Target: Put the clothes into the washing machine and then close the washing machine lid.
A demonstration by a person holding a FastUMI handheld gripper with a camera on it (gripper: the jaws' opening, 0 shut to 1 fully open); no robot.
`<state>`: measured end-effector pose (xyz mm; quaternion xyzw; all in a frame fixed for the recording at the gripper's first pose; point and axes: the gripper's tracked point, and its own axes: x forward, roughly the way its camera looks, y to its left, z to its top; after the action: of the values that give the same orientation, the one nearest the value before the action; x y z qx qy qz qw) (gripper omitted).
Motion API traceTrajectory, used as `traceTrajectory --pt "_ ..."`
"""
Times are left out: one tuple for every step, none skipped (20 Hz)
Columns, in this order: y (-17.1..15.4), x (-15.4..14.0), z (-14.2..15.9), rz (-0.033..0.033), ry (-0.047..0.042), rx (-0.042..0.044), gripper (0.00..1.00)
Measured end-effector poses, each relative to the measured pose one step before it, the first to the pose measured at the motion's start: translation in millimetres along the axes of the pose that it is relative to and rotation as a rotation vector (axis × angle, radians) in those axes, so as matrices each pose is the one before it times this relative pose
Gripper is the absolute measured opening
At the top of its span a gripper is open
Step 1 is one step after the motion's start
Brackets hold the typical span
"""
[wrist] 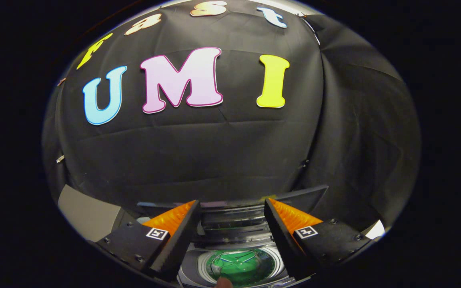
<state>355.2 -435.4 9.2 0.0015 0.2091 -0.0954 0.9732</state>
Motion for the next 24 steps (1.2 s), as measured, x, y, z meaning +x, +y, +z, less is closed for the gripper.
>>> traceTrajectory --pt "-0.12 5.07 7.19 0.00352 -0.01084 -0.00261 0.99" --pt "0.30 5.86 1.81 0.00117 0.00019 0.00347 0.99" --pt "-2.60 9.95 -0.47 0.00056 0.00954 0.00855 0.99" --pt "0.02 6.33 0.36 0.00164 0.00557 0.00421 0.99" --pt "-0.97 7.15 -0.71 0.00026 0.00887 0.00075 0.99" --pt "-0.36 7.58 -0.31 -0.00069 0.00604 -0.00471 0.99" --pt "-0.31 5.28 -2.34 -0.00354 0.00999 -0.00431 0.99" --pt "-0.26 5.35 -2.82 -0.00042 0.00979 -0.00389 0.99" --pt "1.50 3.37 -2.45 0.00174 0.01114 -0.00024 0.99" --pt "-0.10 1.79 -1.37 -0.00222 0.00618 -0.00607 0.99" --pt "0.62 0.99 -1.64 0.00060 0.00486 -0.00648 0.99" --pt "0.31 1.44 -3.65 -0.00336 0.01050 -0.00496 0.99" --pt "0.81 2.90 -4.69 0.00522 0.01368 0.01335 0.99" --pt "0.62 1.16 0.90 0.00227 -0.00853 0.00508 0.99" --pt "-1.80 -0.08 -1.21 0.00048 0.00076 -0.00652 0.99" --pt "0.55 -1.78 -1.45 -0.00095 -0.00252 -0.01808 0.99" --pt "1.48 -0.37 0.68 -0.00203 -0.00137 -0.01512 0.99" --pt "0.44 -1.51 -1.75 -0.00249 -0.00400 0.00112 1.00" --pt "-1.06 -2.18 -3.17 0.00131 -0.00517 0.00460 1.00" --pt "-0.33 -2.04 -0.19 0.00365 -0.00867 0.00447 1.00" --pt "-1.56 -5.05 0.84 0.00313 -0.00876 0.00284 1.00" --pt "0.75 -0.83 1.06 0.00123 -0.00585 0.00301 1.00" --pt "-0.30 0.67 0.04 -0.00052 -0.00916 0.00011 1.00" --pt "-0.10 -1.37 -0.87 0.00006 -0.00761 -0.00087 1.00"
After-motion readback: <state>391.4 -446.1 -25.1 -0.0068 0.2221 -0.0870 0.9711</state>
